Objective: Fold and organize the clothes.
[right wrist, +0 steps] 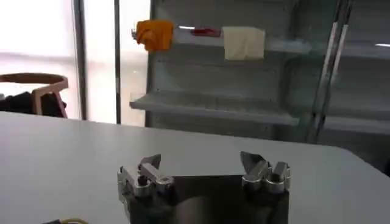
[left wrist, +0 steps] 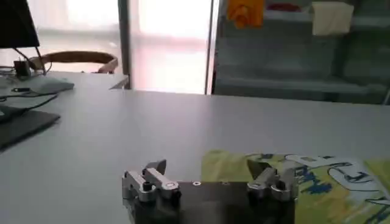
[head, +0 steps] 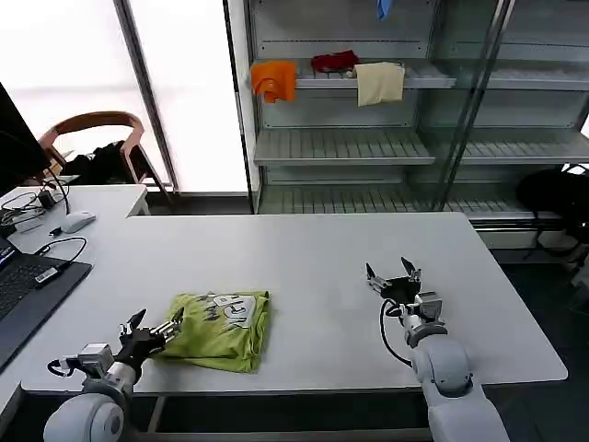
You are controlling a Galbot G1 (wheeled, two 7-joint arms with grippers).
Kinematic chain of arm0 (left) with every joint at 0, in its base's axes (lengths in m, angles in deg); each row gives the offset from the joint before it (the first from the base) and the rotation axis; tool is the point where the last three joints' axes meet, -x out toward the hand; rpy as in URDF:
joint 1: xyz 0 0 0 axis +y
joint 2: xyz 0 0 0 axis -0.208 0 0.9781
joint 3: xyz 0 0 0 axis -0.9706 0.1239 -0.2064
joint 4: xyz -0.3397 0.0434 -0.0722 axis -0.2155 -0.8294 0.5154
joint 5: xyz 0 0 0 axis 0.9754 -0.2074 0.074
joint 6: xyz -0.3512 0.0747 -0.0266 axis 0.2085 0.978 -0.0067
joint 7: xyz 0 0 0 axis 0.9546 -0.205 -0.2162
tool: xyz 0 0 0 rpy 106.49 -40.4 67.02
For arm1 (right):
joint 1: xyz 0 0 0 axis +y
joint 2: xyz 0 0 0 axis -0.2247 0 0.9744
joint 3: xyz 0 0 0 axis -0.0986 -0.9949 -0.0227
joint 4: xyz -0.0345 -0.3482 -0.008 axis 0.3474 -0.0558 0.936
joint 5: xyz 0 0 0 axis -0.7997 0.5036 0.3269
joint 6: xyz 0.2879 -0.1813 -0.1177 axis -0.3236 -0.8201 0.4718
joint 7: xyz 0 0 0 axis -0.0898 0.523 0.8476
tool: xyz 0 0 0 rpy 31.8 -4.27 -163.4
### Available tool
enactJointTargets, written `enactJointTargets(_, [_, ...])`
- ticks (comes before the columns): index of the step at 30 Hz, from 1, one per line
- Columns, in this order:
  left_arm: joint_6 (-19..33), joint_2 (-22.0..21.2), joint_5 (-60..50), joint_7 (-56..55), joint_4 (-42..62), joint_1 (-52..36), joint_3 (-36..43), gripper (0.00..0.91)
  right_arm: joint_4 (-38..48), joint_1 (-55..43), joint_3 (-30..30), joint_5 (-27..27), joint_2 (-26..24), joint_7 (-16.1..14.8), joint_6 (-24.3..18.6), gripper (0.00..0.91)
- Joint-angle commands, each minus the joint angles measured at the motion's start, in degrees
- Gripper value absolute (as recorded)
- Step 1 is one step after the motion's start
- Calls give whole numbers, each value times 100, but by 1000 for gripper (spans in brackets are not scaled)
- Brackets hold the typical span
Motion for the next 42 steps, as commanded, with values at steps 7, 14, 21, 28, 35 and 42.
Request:
enactJointTargets(7, [-124, 31, 842, 105, 352, 154, -269, 907, 146, -73, -28, 25, 41, 3, -5, 907])
enactJointTargets(14, [-4, -55, 854, 127, 355, 181, -204, 574, 204, -84, -36, 57, 61, -22, -5, 907])
enactJointTargets(21, [96, -103, 1061, 244, 216, 276, -148, 131, 226, -102, -33, 105, 63, -22, -1, 907])
enactJointTargets(28, [117, -146, 1164, 271, 207, 285, -73, 10, 247, -125, -42, 181, 76, -3, 6, 907])
enactJointTargets(35, [462, -130, 1193, 241, 213, 262, -61, 0, 257, -146, -51, 202, 65, 16, 7, 907])
enactJointTargets(42, [583, -97, 1286, 464, 183, 291, -133, 0, 231, -144, -62, 257, 65, 42, 26, 907])
